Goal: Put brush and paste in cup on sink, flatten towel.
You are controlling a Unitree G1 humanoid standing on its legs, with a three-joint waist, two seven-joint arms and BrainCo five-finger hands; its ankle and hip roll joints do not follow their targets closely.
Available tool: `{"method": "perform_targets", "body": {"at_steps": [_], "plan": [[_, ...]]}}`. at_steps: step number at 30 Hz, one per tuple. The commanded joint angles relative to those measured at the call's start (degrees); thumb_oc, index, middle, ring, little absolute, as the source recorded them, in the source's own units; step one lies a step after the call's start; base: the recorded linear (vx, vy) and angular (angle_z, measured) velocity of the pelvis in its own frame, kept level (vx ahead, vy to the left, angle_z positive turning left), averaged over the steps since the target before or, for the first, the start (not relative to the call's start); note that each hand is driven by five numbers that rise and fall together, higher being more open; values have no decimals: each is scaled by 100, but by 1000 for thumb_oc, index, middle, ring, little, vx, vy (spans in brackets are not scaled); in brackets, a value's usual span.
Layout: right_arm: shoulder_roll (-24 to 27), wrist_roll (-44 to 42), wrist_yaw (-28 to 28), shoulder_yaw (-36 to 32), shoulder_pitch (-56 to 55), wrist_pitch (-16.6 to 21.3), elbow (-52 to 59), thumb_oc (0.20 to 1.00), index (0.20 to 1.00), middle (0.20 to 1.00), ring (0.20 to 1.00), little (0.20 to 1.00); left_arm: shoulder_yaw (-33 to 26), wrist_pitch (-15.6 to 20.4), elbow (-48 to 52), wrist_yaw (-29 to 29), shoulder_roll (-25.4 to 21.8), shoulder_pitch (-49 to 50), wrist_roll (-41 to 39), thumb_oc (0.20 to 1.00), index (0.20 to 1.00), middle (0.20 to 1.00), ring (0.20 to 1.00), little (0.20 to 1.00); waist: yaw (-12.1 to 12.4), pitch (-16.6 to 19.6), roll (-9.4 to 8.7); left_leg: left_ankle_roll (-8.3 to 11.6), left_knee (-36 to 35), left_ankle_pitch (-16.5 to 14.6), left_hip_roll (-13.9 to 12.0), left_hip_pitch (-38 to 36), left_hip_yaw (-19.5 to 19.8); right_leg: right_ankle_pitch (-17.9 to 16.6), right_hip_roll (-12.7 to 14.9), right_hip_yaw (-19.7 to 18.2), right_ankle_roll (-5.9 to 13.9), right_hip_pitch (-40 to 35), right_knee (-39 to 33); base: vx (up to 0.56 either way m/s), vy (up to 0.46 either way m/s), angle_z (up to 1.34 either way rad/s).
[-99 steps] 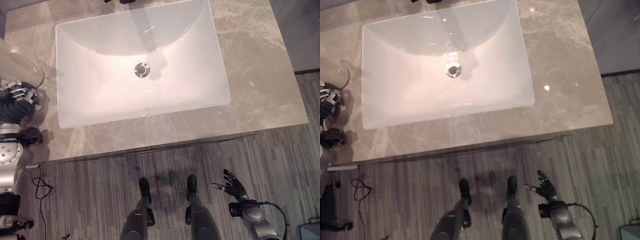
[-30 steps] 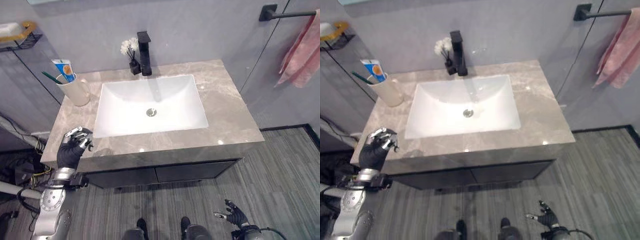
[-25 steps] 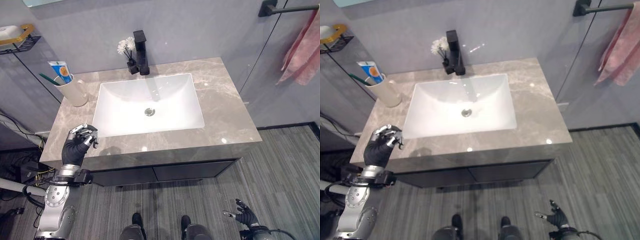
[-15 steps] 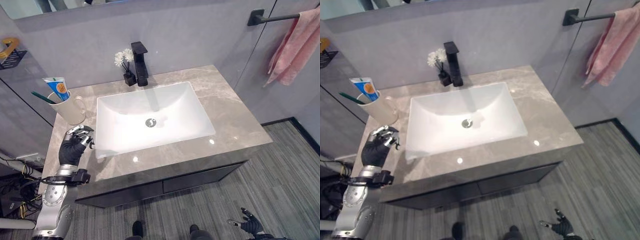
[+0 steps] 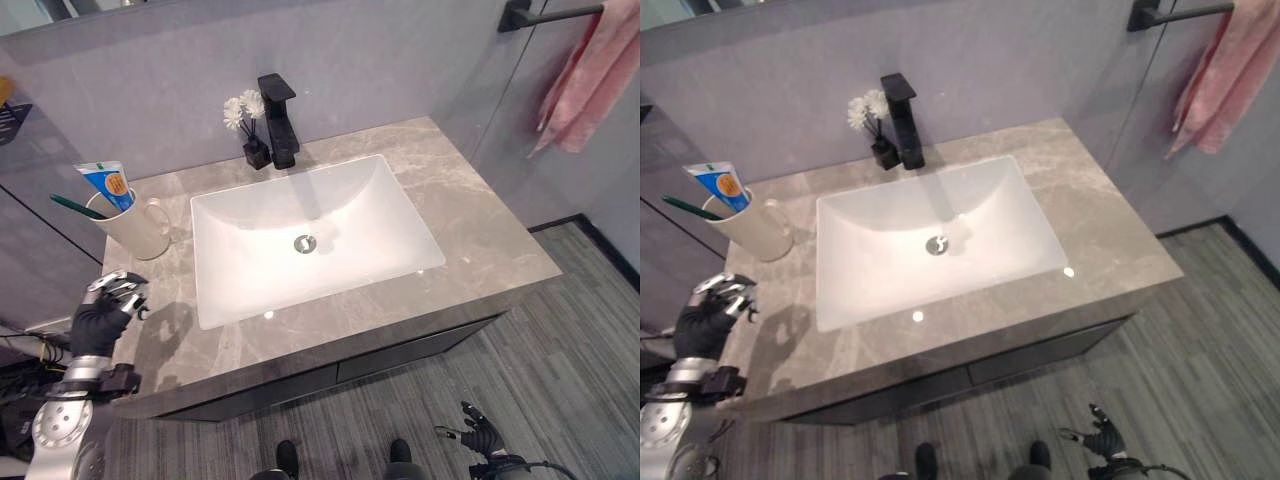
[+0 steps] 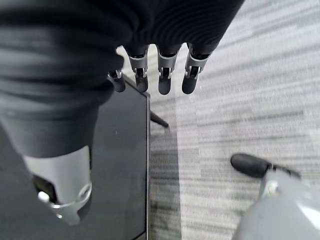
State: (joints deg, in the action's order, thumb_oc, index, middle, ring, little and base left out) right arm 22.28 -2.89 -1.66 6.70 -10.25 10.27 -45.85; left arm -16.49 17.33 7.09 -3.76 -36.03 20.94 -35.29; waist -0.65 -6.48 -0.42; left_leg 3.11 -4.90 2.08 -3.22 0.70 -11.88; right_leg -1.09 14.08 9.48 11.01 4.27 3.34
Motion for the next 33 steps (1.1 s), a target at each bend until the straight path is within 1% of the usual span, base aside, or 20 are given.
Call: {"method": "perform_targets", "body": {"at_steps": [1,2,4,5,7,10,14,15,17,19,20,23,24,29,33], "plan": [[191,180,99,73,69,166,163,1000,1000,1000,1000,1000,-526,237,199,-64,-447,-16,170,200,200,200,200,200,111,-118,-80,-174,700,-456,-51,263,35,-832,256,538,208,-4,34,14,5,-7],[189,181,99,73,62,166,165,1000,1000,1000,1000,1000,-523,238,197,-64,-451,-13,169,200,200,200,200,200,106,-130,-75,-170,707,-478,-57,239,45,-819,250,551,213,-39,31,6,8,7],[216,194,111,42,11,157,106,1000,1000,1000,1000,1000,-672,175,70,-77,-570,107,156,200,200,200,200,200,124,-115,-127,-161,649,-469,-12,271,56,-899,282,585,242,-126,-225,-2,8,7],[220,191,118,35,-8,155,104,1000,1000,1000,1000,1000,-702,158,39,-83,-623,122,132,200,200,200,200,200,129,-93,-147,-158,632,-442,-1,307,56,-886,289,595,235,-122,-296,0,0,0],[259,198,156,44,-54,142,85,1000,1000,1000,1000,1000,-786,113,-133,-101,-815,182,102,200,200,200,200,200,140,-82,-171,-147,623,-448,12,325,53,-938,295,582,257,-141,-392,0,0,0],[288,224,197,59,-115,130,71,1000,1000,1000,1000,1000,-909,47,-320,-120,-1145,216,146,200,200,200,200,200,134,-65,-188,-143,627,-423,22,395,62,-907,291,543,262,-119,-444,-2,-1,-1],[311,195,284,121,-154,112,193,1000,1000,1000,1000,1000,-914,-14,-690,-82,-1425,98,166,200,200,200,200,200,103,-88,-233,-149,647,-422,21,457,59,-889,284,489,259,-50,-419,3,1,1],[311,195,284,121,-154,112,193,1000,1000,1000,1000,1000,-913,-14,-690,-82,-1425,98,166,200,200,200,200,200,103,-87,-233,-149,647,-422,21,458,59,-889,285,489,259,-50,-419,-42,-13,-3],[301,143,313,192,-134,91,170,1000,1000,1000,1000,1000,-899,-77,-910,9,-1626,-51,235,200,200,200,200,200,93,-198,-273,-149,685,-401,23,581,77,-923,268,472,264,37,-425,-53,-16,-2],[293,142,332,261,-124,93,111,1000,1000,1000,1000,1000,-875,-93,-976,11,-1727,-150,262,200,200,200,200,200,104,-243,-305,-141,700,-377,5,661,102,-940,260,479,267,78,-437,-48,-40,3],[284,191,361,381,-68,61,-52,1000,1000,1000,1000,1000,-762,-155,-1058,13,-1857,-358,366,200,200,200,200,200,136,-307,-372,-133,731,-339,-10,802,181,-958,239,519,273,116,-460,-55,-60,4],[274,183,397,441,-44,35,-92,1000,1000,1000,1000,1000,-675,-196,-1054,-28,-1952,-485,418,200,200,200,200,200,166,-338,-411,-130,741,-320,-10,878,249,-956,233,558,272,128,-458,-30,-47,16],[247,141,428,551,35,16,-145,1000,1000,1000,1000,1000,-489,-214,-1018,-30,-2038,-723,495,200,200,200,200,200,208,-392,-447,-131,775,-300,-13,997,351,-927,242,594,266,155,-422,-43,-45,23],[229,121,448,861,336,-30,95,1000,1000,1000,1000,1000,18,-266,-1001,11,-2141,-1333,629,200,200,200,200,200,300,-529,-468,-130,910,-266,35,1315,603,-872,295,718,247,206,-300,-26,-33,43],[239,56,412,910,456,-28,307,1000,1000,1000,1000,1000,214,-295,-989,65,-2109,-1550,667,200,200,200,200,200,333,-565,-448,-144,986,-269,79,1492,734,-893,328,777,239,247,-276,-2,4,22]]}}
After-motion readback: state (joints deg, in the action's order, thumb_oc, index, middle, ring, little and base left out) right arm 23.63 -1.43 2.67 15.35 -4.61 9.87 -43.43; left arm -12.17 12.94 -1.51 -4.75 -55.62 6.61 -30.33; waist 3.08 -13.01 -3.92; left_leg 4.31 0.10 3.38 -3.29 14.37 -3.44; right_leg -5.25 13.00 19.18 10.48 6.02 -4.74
